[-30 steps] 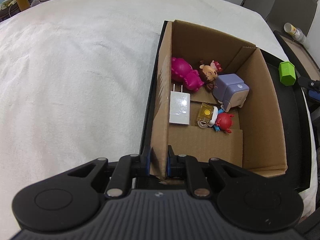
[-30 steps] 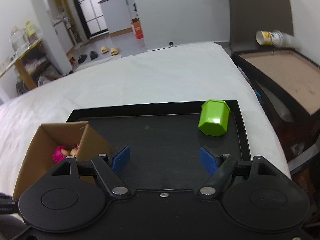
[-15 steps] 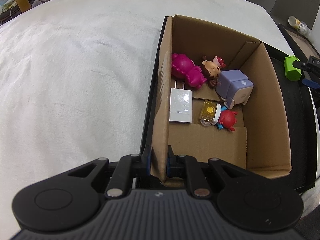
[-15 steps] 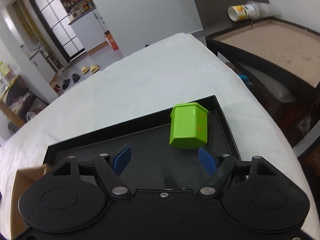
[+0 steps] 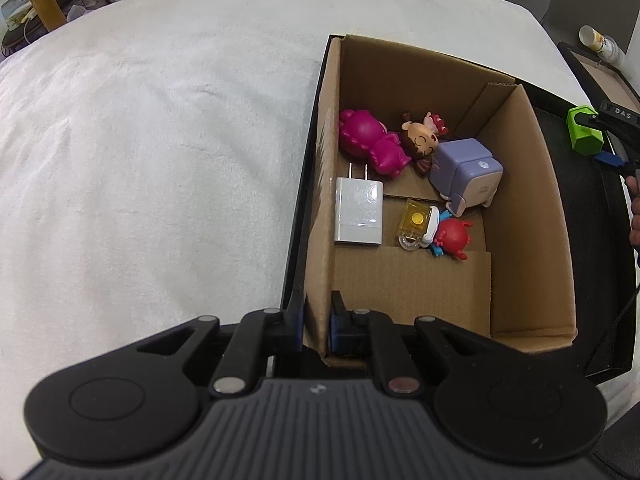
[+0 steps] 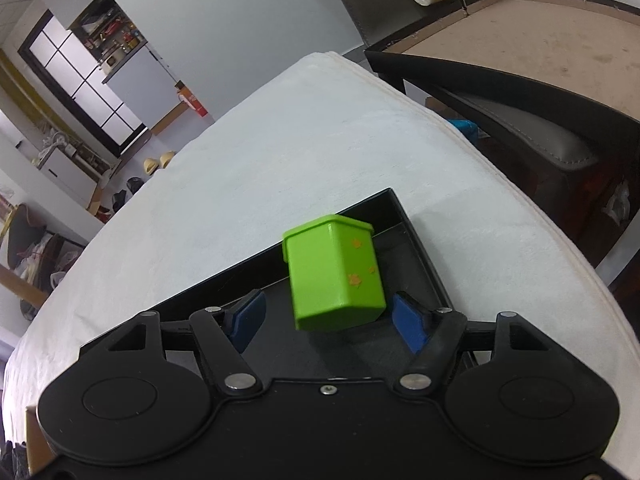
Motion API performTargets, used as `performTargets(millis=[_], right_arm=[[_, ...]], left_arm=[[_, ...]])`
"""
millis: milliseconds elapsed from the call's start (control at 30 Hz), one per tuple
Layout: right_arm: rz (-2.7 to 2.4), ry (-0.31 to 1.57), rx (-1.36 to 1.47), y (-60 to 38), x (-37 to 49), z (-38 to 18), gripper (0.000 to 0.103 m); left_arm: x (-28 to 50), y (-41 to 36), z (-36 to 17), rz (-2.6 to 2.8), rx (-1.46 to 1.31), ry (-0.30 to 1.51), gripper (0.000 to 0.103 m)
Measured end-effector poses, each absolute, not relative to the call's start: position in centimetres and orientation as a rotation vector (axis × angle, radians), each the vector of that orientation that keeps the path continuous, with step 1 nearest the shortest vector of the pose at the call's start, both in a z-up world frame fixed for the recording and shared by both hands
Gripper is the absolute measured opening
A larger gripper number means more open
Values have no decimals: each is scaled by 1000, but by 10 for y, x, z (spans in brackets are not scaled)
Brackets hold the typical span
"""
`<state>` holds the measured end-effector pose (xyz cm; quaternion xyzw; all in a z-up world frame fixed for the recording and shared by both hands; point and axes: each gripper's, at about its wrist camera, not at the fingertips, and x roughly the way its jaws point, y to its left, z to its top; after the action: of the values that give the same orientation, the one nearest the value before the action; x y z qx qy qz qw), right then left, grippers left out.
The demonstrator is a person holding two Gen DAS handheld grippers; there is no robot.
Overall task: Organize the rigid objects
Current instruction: 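Move the right tool toward the green hexagonal box, then close the right tool on the green hexagonal box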
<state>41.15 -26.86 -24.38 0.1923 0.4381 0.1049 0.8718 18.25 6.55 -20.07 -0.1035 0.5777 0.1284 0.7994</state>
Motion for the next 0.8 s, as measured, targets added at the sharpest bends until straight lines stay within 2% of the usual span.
performTargets(millis=[33, 100, 133, 800], right_arm=[[222, 909, 396, -268, 412, -244, 66], [228, 914, 395, -267, 410, -243, 50], [228, 918, 390, -267, 408, -243, 48], [304, 967, 358, -264, 356, -201, 46]], left_arm=[[182, 65, -200, 277, -219, 1237, 11], [180, 65, -198, 278, -218, 1232, 11], [180, 65, -198, 280, -218, 1232, 11], [167, 71, -189, 278, -284, 1169, 10]])
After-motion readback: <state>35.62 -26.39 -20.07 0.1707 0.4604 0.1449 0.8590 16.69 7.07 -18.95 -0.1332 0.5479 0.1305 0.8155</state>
